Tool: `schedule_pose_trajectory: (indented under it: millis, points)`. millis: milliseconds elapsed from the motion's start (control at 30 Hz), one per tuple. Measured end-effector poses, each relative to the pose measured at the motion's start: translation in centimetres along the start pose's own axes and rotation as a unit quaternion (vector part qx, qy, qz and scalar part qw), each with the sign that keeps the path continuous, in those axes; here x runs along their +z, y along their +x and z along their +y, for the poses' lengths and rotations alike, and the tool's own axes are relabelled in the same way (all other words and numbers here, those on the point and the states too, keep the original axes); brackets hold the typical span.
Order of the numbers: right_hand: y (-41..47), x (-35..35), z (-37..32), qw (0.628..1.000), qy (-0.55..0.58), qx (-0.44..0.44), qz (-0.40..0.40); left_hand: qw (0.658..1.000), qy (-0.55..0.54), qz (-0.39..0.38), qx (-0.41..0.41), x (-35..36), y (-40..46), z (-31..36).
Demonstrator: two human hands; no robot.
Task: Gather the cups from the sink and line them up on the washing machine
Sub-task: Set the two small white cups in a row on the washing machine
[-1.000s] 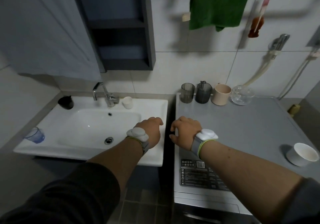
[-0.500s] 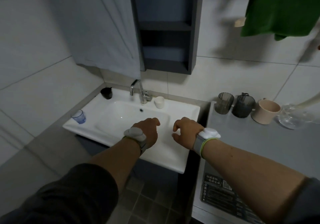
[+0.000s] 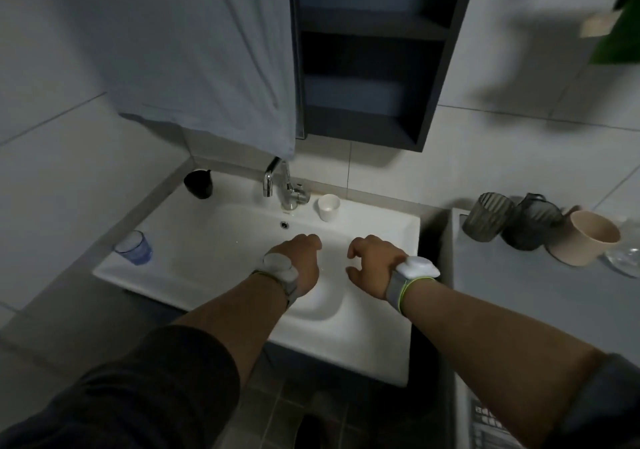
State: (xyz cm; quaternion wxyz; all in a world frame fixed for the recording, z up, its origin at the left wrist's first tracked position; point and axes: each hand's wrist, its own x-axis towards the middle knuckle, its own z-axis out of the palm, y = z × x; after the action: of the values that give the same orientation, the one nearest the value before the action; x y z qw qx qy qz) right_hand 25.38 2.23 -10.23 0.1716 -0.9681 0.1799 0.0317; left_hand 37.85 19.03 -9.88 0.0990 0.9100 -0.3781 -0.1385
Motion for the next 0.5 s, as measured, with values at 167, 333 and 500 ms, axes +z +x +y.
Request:
schedule_pose_trajectory:
  millis: [167, 333, 500]
  points:
    - [5.6, 1.6, -0.6, 0.997, -0.06, 0.045, -0.022, 1.0, -0.009, -0.021, 0.01, 0.3, 6.1, -4.8]
    - [8.2, 3.3, -0.1, 0.993, -0.063, 0.083, -0.055, 0.997, 0.002, -0.076, 0.014, 0.8, 10.2, -6.6]
    - [11.1, 5.3, 1.3, 0.99, -0.025, 0.131, -0.046, 0.994, 0.023, -0.107, 0.031, 2.3, 14.9, -7.1]
